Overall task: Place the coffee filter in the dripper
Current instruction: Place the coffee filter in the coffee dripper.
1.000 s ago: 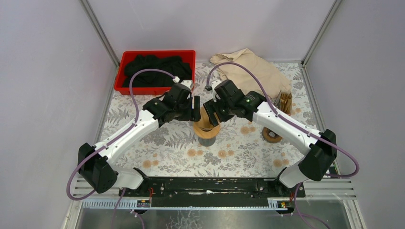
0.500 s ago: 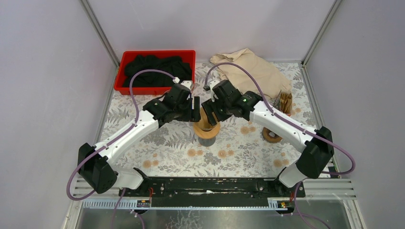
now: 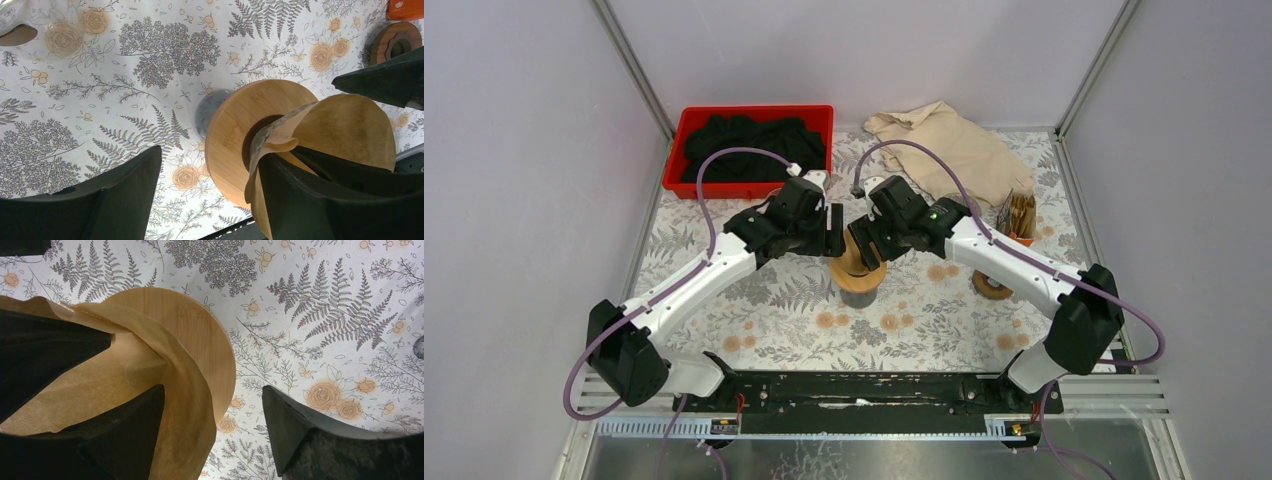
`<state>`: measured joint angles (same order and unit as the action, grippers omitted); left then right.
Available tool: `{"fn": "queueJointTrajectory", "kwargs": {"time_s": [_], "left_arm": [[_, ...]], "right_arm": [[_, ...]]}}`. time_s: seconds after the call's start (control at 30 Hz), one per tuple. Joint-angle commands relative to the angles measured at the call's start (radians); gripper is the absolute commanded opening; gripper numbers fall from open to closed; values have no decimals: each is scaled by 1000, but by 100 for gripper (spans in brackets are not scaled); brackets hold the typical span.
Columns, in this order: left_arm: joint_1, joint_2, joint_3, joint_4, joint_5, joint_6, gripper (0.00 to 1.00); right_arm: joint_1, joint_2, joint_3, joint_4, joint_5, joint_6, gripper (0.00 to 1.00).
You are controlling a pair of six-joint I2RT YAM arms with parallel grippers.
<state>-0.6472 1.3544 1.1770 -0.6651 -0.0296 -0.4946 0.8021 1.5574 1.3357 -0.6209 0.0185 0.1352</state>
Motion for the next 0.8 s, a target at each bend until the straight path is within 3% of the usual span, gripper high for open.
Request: {"fn": "queueJointTrajectory", "kwargs": {"time_s": [0.0, 0.37, 0.77], "left_arm": [[6, -29, -7, 39, -8, 13, 77], [6, -74, -22, 81, 19, 16, 80], [6, -128, -44, 114, 58, 1, 85]], "right_arm": [[-5, -57, 24, -9, 27, -14, 78], [-4, -166, 9, 65, 2, -14, 81], [-4, -161, -10, 88, 18, -21, 82]]}}
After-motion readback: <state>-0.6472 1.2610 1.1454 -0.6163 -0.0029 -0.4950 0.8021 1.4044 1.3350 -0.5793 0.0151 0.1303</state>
